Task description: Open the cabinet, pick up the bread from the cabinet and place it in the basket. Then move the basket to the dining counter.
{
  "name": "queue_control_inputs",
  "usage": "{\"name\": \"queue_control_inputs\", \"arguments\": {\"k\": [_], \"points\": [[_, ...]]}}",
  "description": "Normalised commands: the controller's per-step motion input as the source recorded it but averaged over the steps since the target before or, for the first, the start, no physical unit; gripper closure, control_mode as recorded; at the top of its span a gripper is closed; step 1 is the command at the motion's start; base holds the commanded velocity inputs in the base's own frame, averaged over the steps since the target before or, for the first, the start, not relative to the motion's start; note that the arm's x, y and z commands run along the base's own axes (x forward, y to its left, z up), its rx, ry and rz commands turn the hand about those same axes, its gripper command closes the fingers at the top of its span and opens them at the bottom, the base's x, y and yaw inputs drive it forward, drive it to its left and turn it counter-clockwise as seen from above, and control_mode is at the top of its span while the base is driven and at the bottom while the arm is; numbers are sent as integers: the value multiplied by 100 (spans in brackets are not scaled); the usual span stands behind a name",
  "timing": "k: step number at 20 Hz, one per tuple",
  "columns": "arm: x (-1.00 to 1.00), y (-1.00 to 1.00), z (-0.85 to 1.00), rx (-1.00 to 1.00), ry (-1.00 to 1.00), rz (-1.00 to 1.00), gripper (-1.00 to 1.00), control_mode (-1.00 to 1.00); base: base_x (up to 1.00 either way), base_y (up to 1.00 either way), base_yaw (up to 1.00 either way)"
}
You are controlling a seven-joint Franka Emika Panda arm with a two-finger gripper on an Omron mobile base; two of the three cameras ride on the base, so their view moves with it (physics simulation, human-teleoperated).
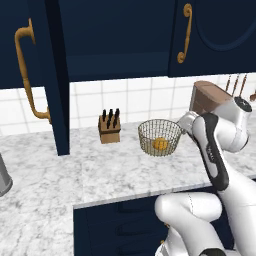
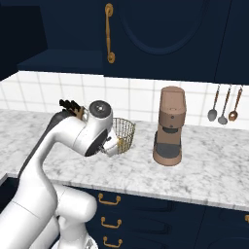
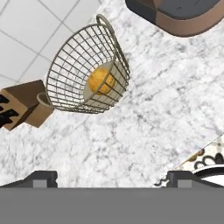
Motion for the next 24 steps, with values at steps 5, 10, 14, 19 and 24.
{"name": "queue_control_inputs", "arguments": {"k": [5,10,14,19,24], "points": [[56,6,-31,3,9,-2,-100,-100,0,0,0],[53,0,-25,2,6,0,-100,-100,0,0,0],[31,0,-14,0,0,-4,-100,-100,0,0,0],[6,0,-19,-3,-1,-21,-100,-100,0,0,0],[22,0,-22,-4,0,-21,-100,-100,0,0,0]]}}
